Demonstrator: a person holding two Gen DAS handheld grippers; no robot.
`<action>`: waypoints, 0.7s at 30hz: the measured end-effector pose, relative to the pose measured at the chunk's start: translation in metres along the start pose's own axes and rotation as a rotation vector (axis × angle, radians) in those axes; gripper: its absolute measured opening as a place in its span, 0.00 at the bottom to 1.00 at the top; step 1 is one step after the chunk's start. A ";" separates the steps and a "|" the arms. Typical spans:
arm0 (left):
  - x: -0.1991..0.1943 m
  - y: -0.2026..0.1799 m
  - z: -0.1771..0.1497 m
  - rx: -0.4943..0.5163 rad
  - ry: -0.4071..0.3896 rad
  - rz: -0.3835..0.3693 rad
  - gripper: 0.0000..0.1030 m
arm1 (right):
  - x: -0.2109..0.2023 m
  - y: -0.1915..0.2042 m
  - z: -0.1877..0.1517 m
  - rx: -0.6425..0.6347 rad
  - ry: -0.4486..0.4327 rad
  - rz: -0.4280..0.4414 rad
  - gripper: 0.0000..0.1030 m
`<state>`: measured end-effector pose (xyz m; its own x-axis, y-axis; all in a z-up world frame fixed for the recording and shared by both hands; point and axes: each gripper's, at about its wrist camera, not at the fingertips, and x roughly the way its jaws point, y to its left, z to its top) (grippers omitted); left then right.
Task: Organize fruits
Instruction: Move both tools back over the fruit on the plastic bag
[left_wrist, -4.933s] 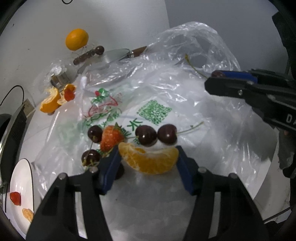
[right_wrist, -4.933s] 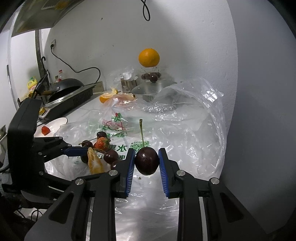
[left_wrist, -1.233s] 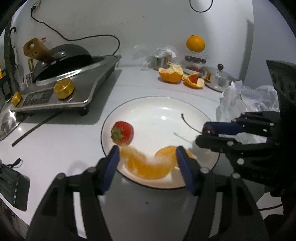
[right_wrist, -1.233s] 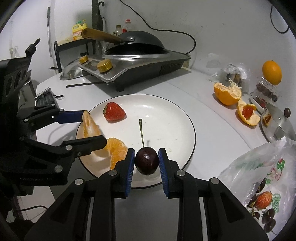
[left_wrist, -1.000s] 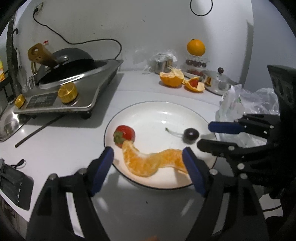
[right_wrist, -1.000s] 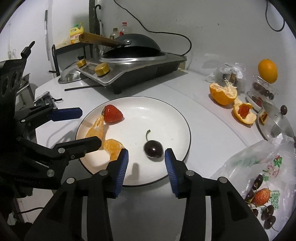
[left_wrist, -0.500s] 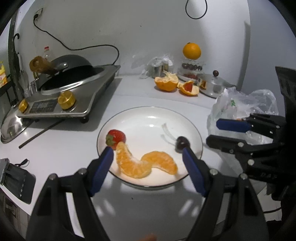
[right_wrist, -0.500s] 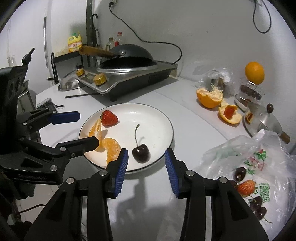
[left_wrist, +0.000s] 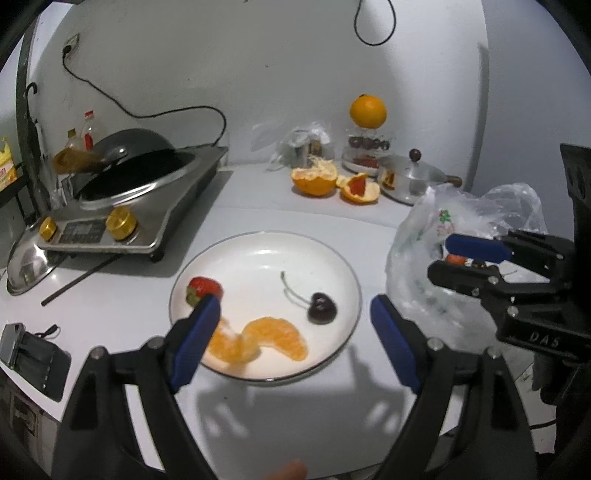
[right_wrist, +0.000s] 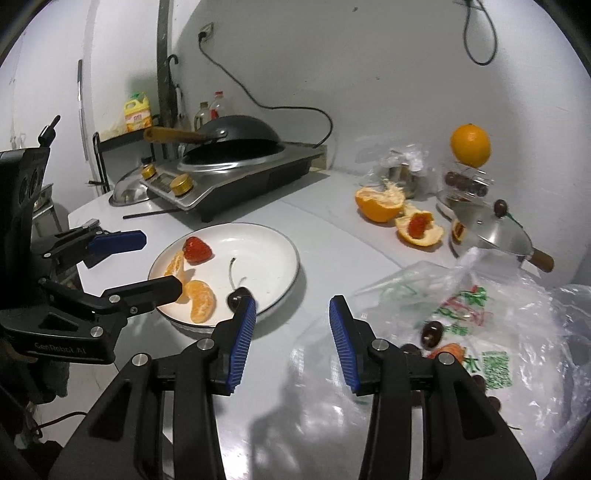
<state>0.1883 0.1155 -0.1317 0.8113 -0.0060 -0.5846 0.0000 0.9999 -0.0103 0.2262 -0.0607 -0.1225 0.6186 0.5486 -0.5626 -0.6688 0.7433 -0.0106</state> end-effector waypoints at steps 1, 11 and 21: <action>0.000 -0.005 0.001 0.005 -0.001 -0.002 0.82 | -0.003 -0.004 -0.001 0.006 -0.004 -0.004 0.43; 0.001 -0.045 0.011 0.021 -0.008 -0.031 0.82 | -0.027 -0.042 -0.019 0.055 -0.017 -0.049 0.43; 0.006 -0.086 0.014 0.059 -0.004 -0.085 0.82 | -0.047 -0.081 -0.040 0.101 -0.012 -0.111 0.43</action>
<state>0.2009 0.0299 -0.1229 0.8092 -0.0908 -0.5804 0.1034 0.9946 -0.0115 0.2348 -0.1623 -0.1279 0.6914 0.4653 -0.5526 -0.5517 0.8339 0.0119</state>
